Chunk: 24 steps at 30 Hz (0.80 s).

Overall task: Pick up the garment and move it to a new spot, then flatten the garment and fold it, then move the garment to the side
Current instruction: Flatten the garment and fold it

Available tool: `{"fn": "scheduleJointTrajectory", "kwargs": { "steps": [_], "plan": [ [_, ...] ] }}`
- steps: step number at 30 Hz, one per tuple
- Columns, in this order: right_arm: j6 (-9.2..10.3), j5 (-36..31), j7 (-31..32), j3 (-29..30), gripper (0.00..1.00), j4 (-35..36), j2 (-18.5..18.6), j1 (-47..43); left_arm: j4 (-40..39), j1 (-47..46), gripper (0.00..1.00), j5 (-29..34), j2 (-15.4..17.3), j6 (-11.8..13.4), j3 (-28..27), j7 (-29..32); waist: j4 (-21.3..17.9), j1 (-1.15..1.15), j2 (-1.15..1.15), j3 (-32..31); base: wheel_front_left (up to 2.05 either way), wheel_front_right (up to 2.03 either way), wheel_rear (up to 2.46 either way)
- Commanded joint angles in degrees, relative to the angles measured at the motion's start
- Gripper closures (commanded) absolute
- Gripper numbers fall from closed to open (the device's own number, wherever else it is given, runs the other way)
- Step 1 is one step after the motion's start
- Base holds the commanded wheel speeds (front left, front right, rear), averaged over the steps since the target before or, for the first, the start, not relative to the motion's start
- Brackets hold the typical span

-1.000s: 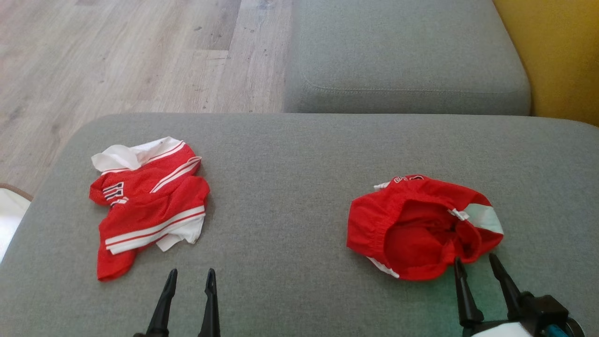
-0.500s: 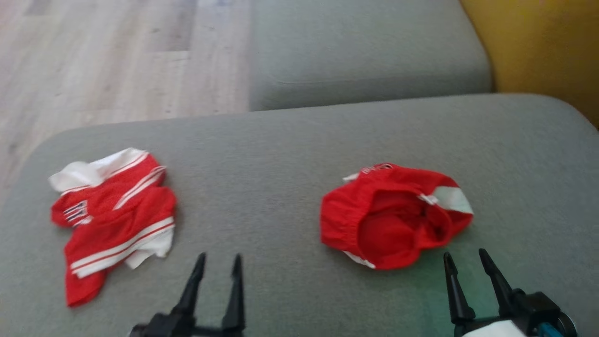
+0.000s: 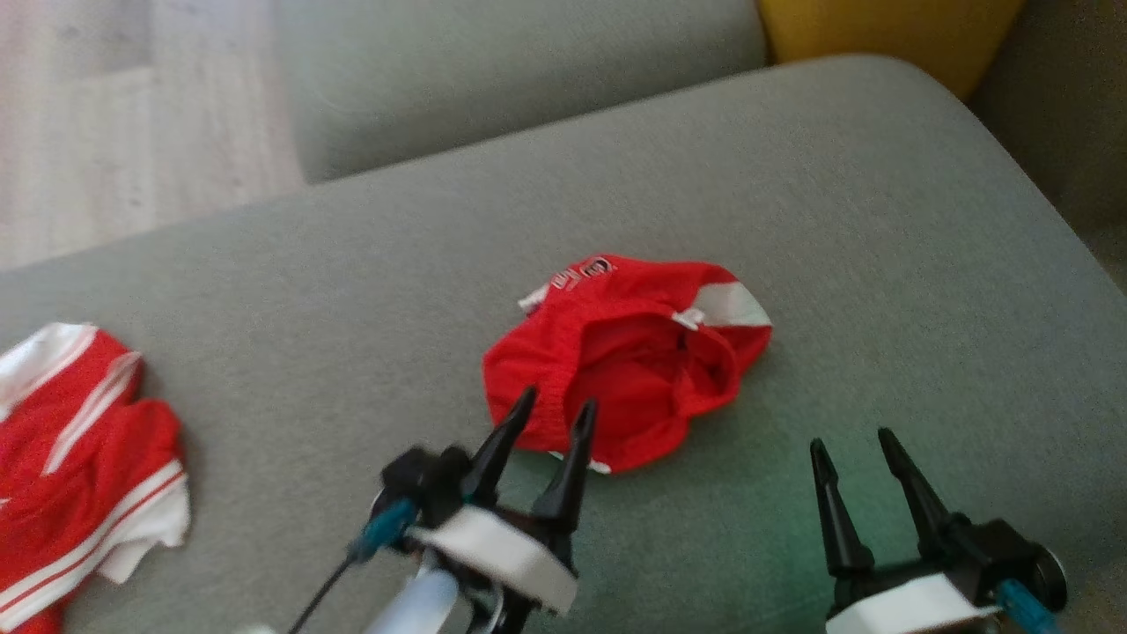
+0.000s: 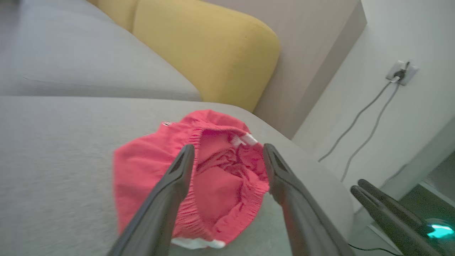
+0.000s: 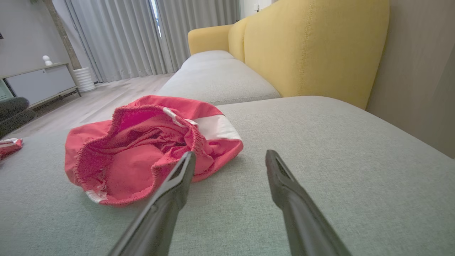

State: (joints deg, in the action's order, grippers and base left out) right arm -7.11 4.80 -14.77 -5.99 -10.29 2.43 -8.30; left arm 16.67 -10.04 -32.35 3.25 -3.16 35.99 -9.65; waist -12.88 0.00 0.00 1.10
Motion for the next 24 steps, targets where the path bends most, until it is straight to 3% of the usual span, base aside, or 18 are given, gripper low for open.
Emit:
{"fn": "scheduleJointTrajectory", "kwargs": {
  "steps": [1,8,14,24],
  "plan": [
    [-0.37,0.01,-0.23,-1.79,0.0,2.29,0.44,3.5,-0.65,-5.13,0.0,-2.94,-0.36,-0.55,0.19,1.23,-3.24,0.0,0.0,3.43,0.0,0.0,0.0],
    [-0.37,0.88,-0.23,-2.46,0.0,2.88,0.44,5.01,1.69,-13.06,0.0,-14.72,-0.37,-1.04,5.96,4.91,-5.46,0.0,0.0,6.86,0.0,0.0,0.0],
    [-0.37,1.67,-0.23,-3.08,0.0,3.06,0.44,6.49,4.52,-19.93,0.0,-25.26,-0.37,0.47,10.43,8.11,-6.9,0.0,0.0,9.63,0.0,0.0,0.0],
    [-0.37,2.77,-0.23,-3.85,0.0,2.88,0.44,7.93,9.57,-27.77,0.0,-34.02,-0.37,1.76,15.14,5.85,-9.73,0.0,0.0,12.09,0.0,0.0,0.0]
  ]
}}
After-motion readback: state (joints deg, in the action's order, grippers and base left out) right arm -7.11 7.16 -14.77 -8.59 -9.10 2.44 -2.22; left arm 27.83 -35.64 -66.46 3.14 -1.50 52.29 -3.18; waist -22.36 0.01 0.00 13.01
